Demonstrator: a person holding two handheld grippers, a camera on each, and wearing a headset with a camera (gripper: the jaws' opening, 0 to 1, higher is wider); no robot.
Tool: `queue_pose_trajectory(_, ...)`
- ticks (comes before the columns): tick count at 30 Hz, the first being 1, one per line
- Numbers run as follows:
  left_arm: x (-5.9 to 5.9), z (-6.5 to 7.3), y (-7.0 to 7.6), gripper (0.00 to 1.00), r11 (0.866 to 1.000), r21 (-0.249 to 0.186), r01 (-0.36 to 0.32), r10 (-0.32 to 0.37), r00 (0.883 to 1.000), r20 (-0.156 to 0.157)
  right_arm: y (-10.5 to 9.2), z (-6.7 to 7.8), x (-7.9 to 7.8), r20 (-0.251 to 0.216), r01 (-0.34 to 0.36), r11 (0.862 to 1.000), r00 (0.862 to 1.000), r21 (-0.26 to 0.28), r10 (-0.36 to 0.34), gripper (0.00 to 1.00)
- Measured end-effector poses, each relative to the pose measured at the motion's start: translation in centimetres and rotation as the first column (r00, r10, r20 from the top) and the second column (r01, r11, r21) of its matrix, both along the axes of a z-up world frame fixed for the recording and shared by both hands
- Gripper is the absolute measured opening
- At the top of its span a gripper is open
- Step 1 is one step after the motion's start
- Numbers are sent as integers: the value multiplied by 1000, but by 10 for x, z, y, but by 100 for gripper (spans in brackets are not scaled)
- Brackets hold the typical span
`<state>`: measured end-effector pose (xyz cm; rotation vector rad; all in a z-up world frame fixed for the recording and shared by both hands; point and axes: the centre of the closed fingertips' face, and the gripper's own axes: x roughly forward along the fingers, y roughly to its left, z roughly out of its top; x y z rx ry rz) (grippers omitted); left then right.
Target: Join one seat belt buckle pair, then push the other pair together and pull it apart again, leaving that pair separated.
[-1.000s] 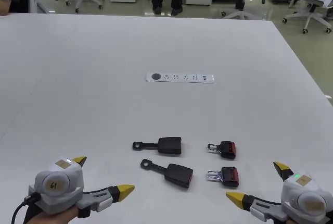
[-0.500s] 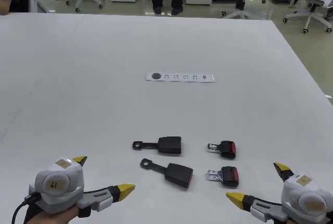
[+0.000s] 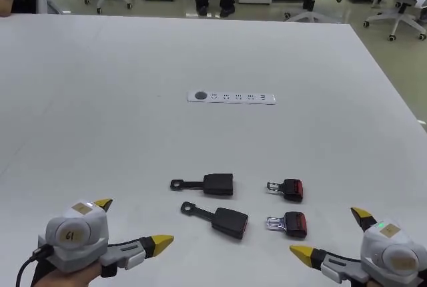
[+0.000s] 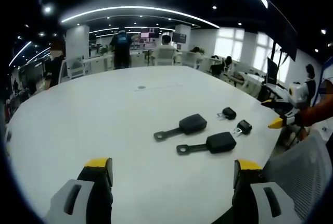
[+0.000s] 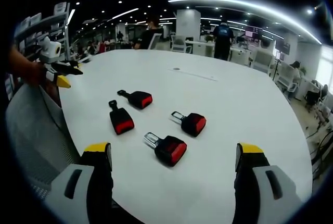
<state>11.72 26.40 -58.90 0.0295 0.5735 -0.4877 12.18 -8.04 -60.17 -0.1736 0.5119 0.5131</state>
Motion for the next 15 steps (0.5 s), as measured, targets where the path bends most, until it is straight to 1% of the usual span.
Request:
queue_pose_trajectory(13,5,-2,2,99,1000,2,3,-3,1000,-2,1,-2,5,-10,-2,1000,1000,3,2,100)
queue_pose_trajectory(15,4,-1,-1,99,1000,4,7,-7,1000,-4,1,-3,6,-9,-2,1000,1000,2,2,100)
